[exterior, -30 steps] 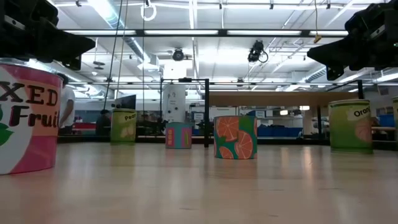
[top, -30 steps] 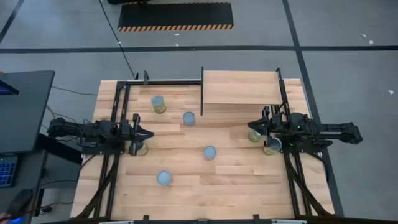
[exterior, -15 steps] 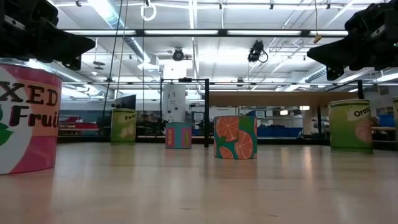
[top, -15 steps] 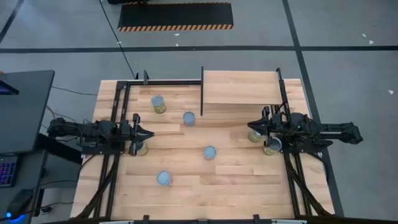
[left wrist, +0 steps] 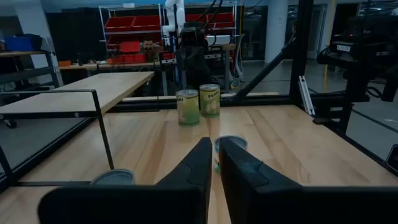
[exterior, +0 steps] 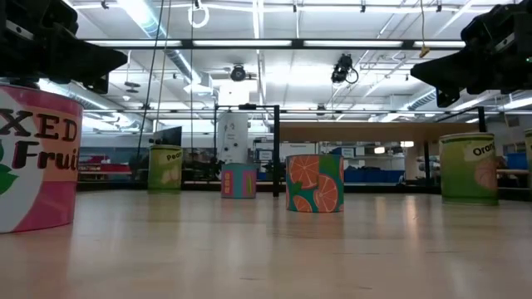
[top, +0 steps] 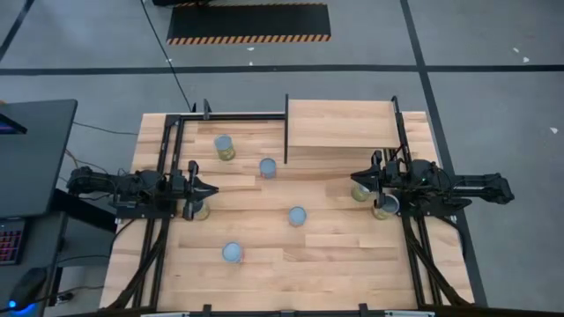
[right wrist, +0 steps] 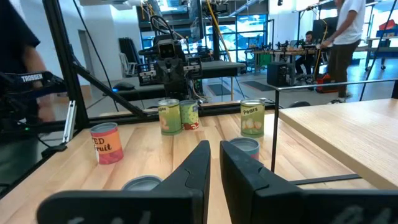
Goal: Pick and place cans onto a shelf
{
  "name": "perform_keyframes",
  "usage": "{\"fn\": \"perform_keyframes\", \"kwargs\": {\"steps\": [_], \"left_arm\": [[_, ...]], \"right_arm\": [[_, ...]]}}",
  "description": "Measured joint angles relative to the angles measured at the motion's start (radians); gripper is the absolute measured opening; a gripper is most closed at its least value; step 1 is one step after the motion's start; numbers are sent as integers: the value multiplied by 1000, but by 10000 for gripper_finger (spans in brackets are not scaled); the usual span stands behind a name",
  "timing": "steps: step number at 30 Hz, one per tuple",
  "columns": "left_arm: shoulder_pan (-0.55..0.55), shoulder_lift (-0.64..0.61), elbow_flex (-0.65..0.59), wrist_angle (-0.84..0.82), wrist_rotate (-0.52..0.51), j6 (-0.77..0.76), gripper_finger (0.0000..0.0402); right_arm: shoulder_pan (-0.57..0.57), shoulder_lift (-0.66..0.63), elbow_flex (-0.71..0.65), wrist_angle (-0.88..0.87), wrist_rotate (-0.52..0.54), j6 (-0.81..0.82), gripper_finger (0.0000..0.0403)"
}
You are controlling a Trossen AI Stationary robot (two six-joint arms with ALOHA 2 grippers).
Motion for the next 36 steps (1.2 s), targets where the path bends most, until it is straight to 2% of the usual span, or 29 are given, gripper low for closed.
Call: {"fn": "perform_keyframes", "kwargs": {"steps": [33,36], "left_arm": [[0,0,0,0,0,0,39],[0,0,0,0,0,0,39]], "right_arm": [[0,0,0,20,0,2,43],[1,0,0,96,-6,129,43]]}}
